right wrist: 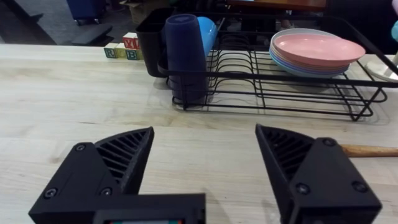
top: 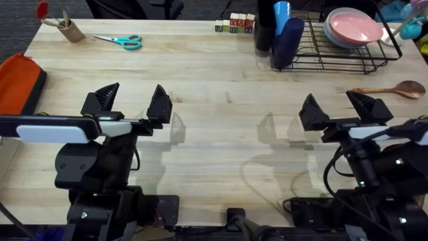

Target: Pick up the spoon on the table one by one and put them onto the rack

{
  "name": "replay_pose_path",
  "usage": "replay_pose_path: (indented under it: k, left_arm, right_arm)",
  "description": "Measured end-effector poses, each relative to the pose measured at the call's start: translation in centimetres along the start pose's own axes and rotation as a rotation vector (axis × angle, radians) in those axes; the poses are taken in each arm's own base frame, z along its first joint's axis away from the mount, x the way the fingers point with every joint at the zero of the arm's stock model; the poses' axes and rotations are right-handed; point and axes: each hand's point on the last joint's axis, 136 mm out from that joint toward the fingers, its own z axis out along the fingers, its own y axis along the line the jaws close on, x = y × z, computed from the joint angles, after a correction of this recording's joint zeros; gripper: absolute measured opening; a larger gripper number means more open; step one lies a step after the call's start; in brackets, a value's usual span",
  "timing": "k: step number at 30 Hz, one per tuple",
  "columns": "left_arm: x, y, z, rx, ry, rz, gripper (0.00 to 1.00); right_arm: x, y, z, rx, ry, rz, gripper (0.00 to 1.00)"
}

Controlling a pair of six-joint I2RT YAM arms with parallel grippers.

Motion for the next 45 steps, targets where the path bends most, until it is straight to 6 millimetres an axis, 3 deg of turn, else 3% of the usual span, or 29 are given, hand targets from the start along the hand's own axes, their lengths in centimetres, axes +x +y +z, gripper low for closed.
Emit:
replay_pose_path:
  k: [17, 23, 34, 39, 45]
  left_arm:
    - [-0.5, 0.0, 0.0, -0.001, -0.019, 0.0, 0.993]
    - [0.5, 0.0, -0.5, -0.001, 0.074, 0.0, 0.993]
    - [-7.9, -0.3, -3.5, 0.007, 0.064, -0.001, 0.993]
    - [-10.5, -0.7, -3.0, 0.027, 0.112, -0.002, 0.993]
    - [-13.9, -0.8, -1.8, 0.032, 0.181, -0.004, 0.993]
  right_arm:
    - [-0.8, -0.3, 0.0, 0.015, -0.032, -0.001, 0.996]
    - [-0.5, -0.2, -0.8, 0.015, 0.062, 0.001, 0.996]
    - [-8.6, -0.3, -5.4, 0.023, 0.209, -0.072, 0.996]
    - [-12.3, -0.5, -5.9, 0.031, 0.265, -0.084, 0.995]
    - [-14.4, -0.6, -5.4, 0.028, 0.364, -0.085, 0.996]
